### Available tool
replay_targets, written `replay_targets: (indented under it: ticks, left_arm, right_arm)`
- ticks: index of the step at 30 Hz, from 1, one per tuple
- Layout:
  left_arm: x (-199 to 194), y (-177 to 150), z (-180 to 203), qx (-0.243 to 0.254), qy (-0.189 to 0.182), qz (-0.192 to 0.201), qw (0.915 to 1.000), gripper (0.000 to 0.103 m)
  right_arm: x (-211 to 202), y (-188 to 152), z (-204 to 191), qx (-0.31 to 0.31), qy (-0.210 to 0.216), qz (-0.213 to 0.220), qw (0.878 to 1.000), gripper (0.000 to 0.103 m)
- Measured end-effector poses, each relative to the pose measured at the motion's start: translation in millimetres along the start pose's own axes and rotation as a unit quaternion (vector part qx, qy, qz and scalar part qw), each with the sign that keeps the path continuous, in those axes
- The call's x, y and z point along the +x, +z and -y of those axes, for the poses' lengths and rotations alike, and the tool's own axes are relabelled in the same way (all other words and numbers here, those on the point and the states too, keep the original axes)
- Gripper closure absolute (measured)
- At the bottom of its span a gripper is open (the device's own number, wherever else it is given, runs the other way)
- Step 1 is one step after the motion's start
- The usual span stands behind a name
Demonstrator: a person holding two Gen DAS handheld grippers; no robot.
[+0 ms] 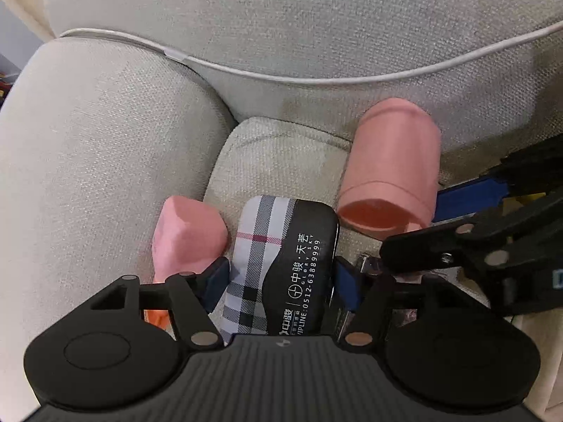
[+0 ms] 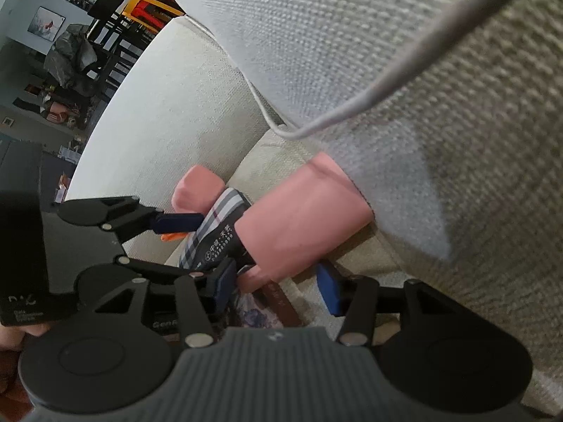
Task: Organize rigid objects
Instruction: 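Grasp the plaid tin case with the left tool while the right tool grasps the anime card box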
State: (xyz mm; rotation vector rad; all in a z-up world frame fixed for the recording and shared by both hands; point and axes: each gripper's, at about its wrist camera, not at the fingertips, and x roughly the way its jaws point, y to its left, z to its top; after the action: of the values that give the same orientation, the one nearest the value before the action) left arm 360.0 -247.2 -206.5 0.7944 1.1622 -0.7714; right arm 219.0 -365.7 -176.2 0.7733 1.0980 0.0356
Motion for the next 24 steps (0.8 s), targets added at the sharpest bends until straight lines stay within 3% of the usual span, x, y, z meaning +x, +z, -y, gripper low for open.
replay_targets:
  ticks: [14, 19, 24]
  left_arm:
    - [-98, -23, 10, -0.063, 0.048, 0.055, 0.9953, 0.032]
    - [-140, -50, 7, -0.118, 0.047, 0.091, 0.9878, 0.032]
    - [-182, -87, 4, -0.167, 0.053, 0.132, 0.9756, 0.032]
  right_arm:
    - [-30, -12, 2, 0.002, 0.041, 0.026, 0.999, 0.051]
    - [-32, -24, -8, -0.017, 0.041, -0.011, 0.999, 0.051]
    - [-31, -48, -20, 0.009, 0.049, -0.04, 0.998, 0.051]
